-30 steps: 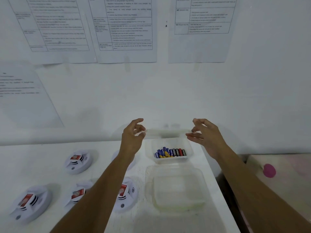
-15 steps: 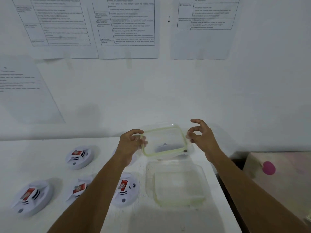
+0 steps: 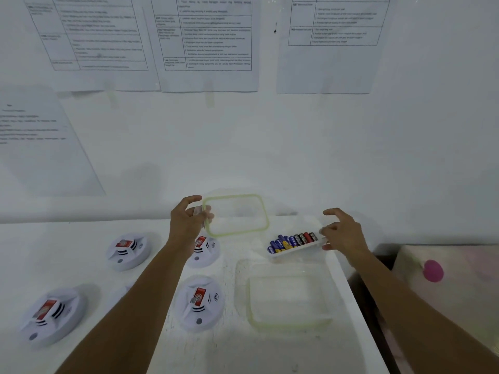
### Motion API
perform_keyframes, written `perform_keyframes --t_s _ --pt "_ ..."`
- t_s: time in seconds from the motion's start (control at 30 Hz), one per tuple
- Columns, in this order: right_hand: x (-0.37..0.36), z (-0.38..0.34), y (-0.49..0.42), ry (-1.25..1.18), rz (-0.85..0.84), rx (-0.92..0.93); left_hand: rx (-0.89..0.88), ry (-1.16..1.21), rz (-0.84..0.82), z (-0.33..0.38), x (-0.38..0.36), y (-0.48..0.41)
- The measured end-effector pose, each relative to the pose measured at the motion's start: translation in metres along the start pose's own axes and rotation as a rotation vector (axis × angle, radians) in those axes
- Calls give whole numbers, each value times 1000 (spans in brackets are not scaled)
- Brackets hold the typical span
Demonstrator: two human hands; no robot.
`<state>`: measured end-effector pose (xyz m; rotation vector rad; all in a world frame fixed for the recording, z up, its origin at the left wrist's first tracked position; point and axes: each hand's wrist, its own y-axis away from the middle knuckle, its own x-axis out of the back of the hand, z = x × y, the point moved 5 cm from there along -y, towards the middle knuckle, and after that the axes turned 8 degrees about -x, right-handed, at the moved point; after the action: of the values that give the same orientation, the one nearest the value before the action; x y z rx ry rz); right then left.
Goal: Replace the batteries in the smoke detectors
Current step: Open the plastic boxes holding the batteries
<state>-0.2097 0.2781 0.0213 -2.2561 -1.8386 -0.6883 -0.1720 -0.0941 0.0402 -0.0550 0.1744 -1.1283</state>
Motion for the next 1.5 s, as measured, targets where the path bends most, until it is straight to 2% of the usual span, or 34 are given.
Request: perform_keyframes --t_s 0.13,0.27,0.6,0.8,0.93,1.07,1.17,1.37,1.5 --pt "34 0 -3 76 104 47 16 0 12 -8 -6 -5" --pt "56 -2 -2 10 176 49 64 -22 -8 -20 -20 -6" --pt "3 7 4 -164 42 24 193 -109 -254 -61 -87 25" --pt "-16 19 3 -215 -46 -68 115 -517 -454 -60 -84 23" --pt "-16 12 3 -181 -120 -32 56 -600 -469 -45 -81 22" --pt "-17 12 2 -30 -84 28 57 -630 -507 -43 -78 25" --pt "-17 14 4 64 -62 28 137 -586 -528 -50 -76 29" --pt "-24 24 2 -40 -148 -32 242 -350 -503 -64 -81 36" --pt "-23 21 -3 -98 -134 -30 227 -341 -457 -63 -92 33"
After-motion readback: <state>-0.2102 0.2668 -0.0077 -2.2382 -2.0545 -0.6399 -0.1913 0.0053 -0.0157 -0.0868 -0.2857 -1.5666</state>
